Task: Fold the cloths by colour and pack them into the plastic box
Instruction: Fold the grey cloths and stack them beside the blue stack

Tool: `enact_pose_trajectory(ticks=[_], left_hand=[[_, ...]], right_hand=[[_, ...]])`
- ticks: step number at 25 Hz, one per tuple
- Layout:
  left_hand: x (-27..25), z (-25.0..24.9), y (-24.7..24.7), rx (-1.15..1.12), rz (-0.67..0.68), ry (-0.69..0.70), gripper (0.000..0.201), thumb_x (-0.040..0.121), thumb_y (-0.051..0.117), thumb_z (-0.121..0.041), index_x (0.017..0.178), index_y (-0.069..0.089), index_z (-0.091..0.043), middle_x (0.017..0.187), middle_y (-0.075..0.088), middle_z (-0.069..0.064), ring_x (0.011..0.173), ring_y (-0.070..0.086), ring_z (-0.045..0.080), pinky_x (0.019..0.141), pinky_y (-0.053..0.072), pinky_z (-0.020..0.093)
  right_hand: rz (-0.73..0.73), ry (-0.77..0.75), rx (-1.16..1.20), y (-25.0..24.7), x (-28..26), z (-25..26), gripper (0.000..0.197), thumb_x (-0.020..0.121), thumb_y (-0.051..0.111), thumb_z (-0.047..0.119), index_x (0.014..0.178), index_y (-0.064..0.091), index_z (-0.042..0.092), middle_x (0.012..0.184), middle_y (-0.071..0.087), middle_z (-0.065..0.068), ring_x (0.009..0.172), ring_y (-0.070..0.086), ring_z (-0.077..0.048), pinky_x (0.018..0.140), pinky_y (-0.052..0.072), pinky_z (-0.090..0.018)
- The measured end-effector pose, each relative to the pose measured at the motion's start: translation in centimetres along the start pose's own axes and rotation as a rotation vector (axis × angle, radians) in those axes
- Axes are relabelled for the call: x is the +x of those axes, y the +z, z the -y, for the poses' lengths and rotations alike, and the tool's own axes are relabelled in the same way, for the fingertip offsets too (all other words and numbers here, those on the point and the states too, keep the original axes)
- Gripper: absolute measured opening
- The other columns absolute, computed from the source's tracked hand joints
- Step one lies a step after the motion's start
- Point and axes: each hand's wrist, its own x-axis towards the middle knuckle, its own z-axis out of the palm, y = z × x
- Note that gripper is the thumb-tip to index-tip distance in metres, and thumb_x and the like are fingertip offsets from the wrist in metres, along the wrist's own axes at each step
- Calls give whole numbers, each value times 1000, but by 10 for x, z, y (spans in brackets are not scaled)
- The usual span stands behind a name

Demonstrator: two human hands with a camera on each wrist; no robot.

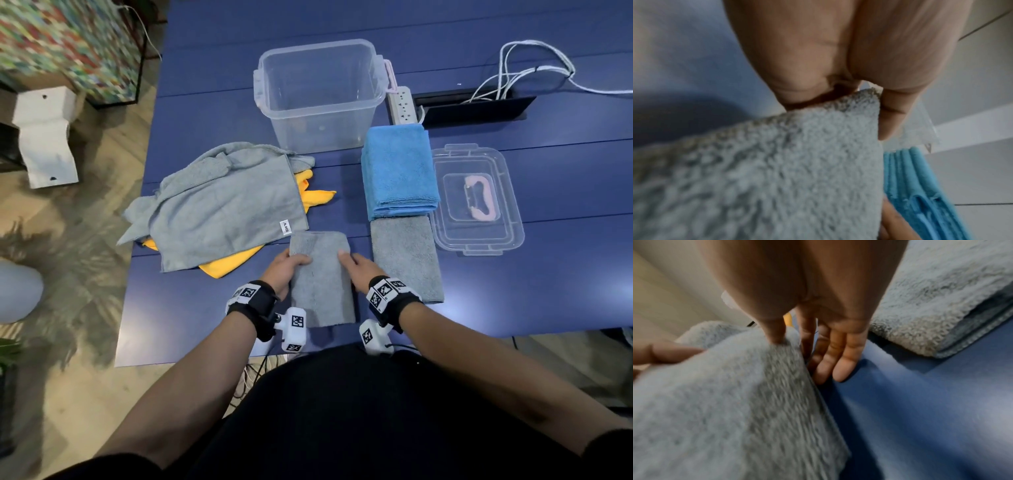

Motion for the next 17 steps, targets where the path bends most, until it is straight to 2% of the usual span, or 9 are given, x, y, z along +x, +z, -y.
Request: enact_pose_trajectory(ticks=[2,3,4,7,9,11,12,14,17], left_hand=[[-3,-10,11,-68,54,5,16,92,53,-4,107,58,-4,96,68,12,85,67,26,70,58,34],[0,-13,16,-94,68,-5,16,92,53,-7,106,59,-4,96,69,12,85,68,26,69,58,33],[3,-14,23,-110,76,-15,19,90,56,-12,106,61,-4,97,70,12,85,68,26,71,57,34],[21,-5,56,8,14,9,39,83,68,-24,113,54,-4,114,65,19,95,65,29,84,55,43],[31,9,82,317,-5,78,32,92,63,-35,106,44,-12,115,62,15,96,62,26,86,52,46],[33,19,113,551,4,159,33,97,52,-44,107,38,-15,108,61,7,94,61,23,85,50,40],[32,22,126,599,9,198,34,98,47,-45,110,36,-15,105,61,6,93,61,22,84,48,37],[31,26,149,635,7,237,35,100,42,-45,116,34,-15,106,61,8,94,61,24,82,46,34],[40,37,164,656,-44,246,41,100,40,-45,122,32,-12,110,61,12,96,60,28,79,44,32]], right_hand=[[14,29,134,-10,-4,5,93,79,18,86,139,48,20,141,50,-11,128,48,-30,111,33,-43],[9,28,221,-15,-7,7,98,75,20,89,138,50,20,140,52,-11,127,49,-30,112,32,-43],[-22,2,290,-21,-10,7,91,78,27,85,136,52,19,137,55,-10,125,52,-29,111,35,-42],[-283,-100,339,-48,-21,-6,50,94,49,52,131,53,18,125,62,-6,118,57,-27,97,41,-27],[-386,-91,277,-67,-27,-23,52,97,49,44,140,43,16,129,59,-7,121,54,-27,94,38,-25],[-450,-26,236,-86,-27,-44,61,97,47,45,147,31,13,137,53,-14,126,50,-32,100,39,-31],[-475,9,214,-94,-25,-54,63,97,46,47,147,30,12,136,53,-18,126,50,-34,101,40,-35],[-523,37,173,-107,-19,-71,58,97,45,49,142,35,14,125,59,-20,118,55,-37,96,45,-38],[-518,-9,172,-119,-8,-83,47,98,47,41,137,42,15,122,62,-15,113,58,-33,90,45,-34]])
